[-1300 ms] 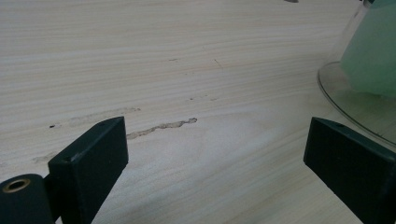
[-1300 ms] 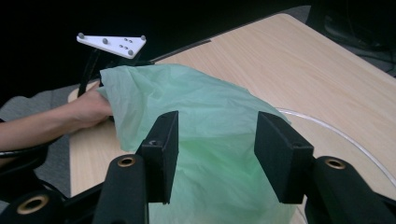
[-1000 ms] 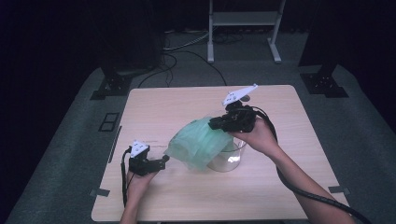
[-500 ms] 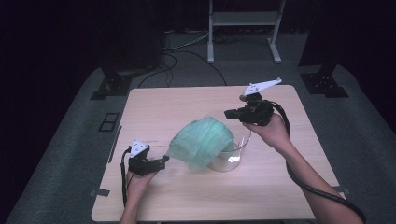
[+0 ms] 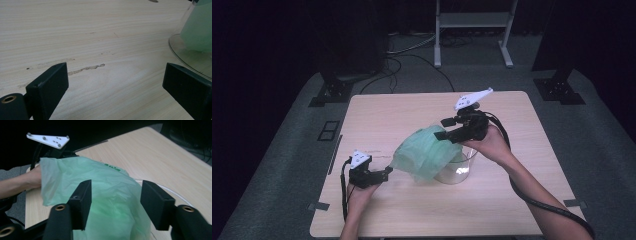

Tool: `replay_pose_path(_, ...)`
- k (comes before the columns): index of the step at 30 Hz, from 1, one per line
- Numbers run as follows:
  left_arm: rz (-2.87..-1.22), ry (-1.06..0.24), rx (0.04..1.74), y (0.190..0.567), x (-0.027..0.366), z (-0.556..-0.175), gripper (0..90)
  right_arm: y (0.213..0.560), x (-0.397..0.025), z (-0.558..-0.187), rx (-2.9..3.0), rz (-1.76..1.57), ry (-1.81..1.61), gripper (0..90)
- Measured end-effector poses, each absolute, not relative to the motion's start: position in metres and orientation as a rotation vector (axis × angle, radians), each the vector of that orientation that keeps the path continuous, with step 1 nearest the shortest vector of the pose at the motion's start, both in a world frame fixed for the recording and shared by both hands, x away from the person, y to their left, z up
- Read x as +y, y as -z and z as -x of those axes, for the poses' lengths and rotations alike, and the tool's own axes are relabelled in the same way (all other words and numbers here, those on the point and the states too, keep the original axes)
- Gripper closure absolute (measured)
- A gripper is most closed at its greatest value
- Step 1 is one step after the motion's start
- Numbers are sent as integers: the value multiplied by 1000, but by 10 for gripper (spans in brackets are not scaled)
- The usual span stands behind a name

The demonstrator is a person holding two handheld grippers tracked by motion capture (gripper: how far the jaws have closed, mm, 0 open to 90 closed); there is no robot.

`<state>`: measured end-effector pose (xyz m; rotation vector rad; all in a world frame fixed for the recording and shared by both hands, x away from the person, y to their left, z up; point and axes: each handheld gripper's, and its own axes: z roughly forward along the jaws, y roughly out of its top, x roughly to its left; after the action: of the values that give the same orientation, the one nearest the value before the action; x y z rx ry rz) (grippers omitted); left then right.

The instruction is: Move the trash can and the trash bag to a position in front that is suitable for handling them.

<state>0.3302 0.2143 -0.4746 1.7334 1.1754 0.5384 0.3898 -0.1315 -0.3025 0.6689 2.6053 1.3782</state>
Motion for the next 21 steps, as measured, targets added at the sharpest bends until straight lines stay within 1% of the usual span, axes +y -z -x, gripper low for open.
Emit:
replay_pose_path(2, -1734, -537, 1172, 474, 214, -330, 53, 306, -126, -393, 2615, -677, -1370, 442)
replay_pose_path(3, -1732, -535, 1170, 474, 215, -330, 53, 308, -124, -395, 2620, -688, -1365, 522)
replay_pose_path(4, -1731, -536, 1168, 474, 215, -330, 53, 309, -123, -396, 2630, -687, -1372, 650)
replay_pose_path(6, -1724, -532, 1169, 474, 216, -330, 53, 311, -123, -395, 2631, -690, -1364, 817)
replay_pose_path(8, -1721, -528, 1169, 473, 217, -330, 53, 310, -127, -395, 2626, -694, -1382, 885)
replay_pose_path(15, -1721, -527, 1160, 472, 214, -330, 53, 306, -160, -400, 2545, -834, -1429, 896)
replay_pose_path(19, -1730, -523, 1152, 472, 211, -330, 53, 311, -180, -403, 2503, -927, -1447, 895)
replay_pose_path(21, -1737, -526, 1144, 471, 210, -330, 53, 315, -185, -404, 2503, -952, -1453, 864)
